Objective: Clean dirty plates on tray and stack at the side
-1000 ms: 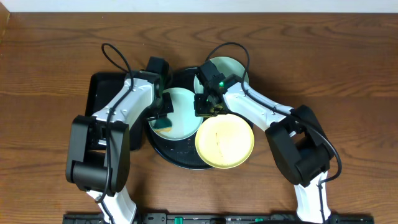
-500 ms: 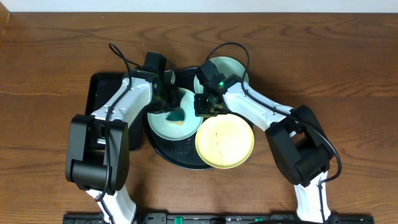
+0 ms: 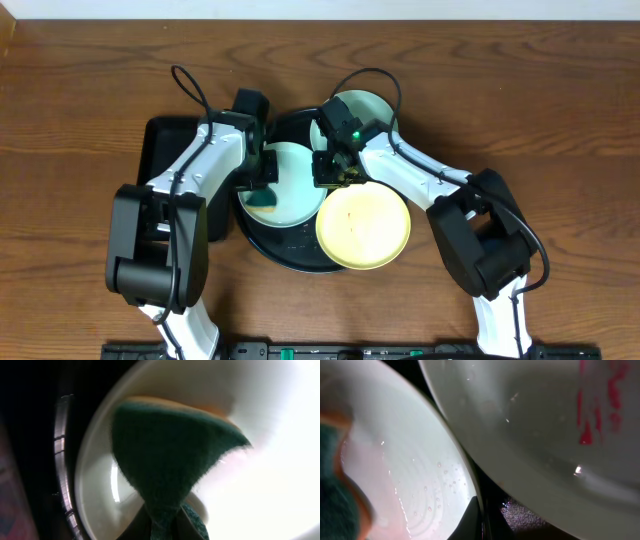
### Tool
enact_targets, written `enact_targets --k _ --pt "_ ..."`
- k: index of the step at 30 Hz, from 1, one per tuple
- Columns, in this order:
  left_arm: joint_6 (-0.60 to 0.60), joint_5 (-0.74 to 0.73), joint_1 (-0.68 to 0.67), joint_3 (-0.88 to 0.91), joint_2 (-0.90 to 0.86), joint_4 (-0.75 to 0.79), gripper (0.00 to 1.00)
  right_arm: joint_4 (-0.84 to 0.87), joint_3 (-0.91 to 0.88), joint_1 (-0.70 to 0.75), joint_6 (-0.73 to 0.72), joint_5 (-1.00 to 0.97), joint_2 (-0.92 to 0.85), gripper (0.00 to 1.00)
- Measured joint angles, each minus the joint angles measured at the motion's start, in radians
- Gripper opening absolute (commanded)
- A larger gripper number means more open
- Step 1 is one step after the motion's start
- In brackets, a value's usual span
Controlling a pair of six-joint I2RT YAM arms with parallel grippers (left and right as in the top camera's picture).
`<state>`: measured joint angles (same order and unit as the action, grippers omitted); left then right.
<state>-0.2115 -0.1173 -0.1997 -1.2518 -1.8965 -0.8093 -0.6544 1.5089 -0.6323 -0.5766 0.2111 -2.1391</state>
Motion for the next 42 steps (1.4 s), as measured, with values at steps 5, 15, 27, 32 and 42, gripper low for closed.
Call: enact_targets --k 5,15,27,32,42 --pt "0.098 -0.197 0.008 0.000 0.000 0.003 0.07 0.000 0.000 0.000 0.005 0.002 0.000 0.01" --pt "0.081 -0.158 0.001 0.000 0.000 0.164 0.07 0.000 0.000 0.000 0.007 0.002 -0.001 0.01" --pt "-0.033 0.121 -0.012 -0.036 0.000 0.074 0.07 0.000 0.000 0.000 0.007 0.002 -0.001 0.01" --pt "-0.054 0.138 0.000 -0.155 0.022 -0.076 0.07 0.000 0.000 0.000 0.007 0.002 -0.001 0.01" --pt "-0.059 0.151 0.193 -0.305 0.247 -0.244 0.08 0.008 0.000 0.000 0.031 0.017 -0.002 0.01"
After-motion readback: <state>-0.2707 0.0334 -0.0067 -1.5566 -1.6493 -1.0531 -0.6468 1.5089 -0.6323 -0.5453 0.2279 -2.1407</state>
